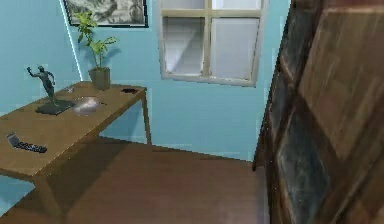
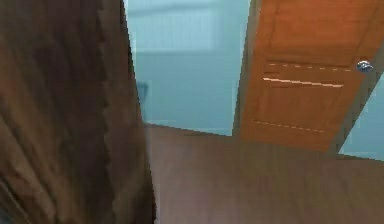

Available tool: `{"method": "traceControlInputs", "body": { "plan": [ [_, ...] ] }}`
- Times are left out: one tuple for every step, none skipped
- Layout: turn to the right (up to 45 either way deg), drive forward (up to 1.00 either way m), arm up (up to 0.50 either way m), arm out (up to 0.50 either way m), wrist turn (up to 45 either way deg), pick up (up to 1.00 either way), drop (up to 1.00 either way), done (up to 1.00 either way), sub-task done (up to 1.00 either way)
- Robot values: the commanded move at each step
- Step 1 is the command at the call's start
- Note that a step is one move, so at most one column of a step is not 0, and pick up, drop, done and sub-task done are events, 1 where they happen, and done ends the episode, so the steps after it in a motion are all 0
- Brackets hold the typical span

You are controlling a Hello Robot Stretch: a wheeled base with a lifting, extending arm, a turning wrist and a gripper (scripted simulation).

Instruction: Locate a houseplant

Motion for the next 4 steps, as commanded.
{"method": "traceControlInputs", "body": {
  "plan": [
    [-45.0,0.00,0.00,0.00,0.0,0.00,0.00,0.00,0.00],
    [-30.0,0.00,0.00,0.00,0.0,0.00,0.00,0.00,0.00],
    [0.0,0.15,0.00,0.00,0.0,0.00,0.00,0.00,0.00],
    [45.0,0.00,0.00,0.00,0.0,0.00,0.00,0.00,0.00]
  ]
}}
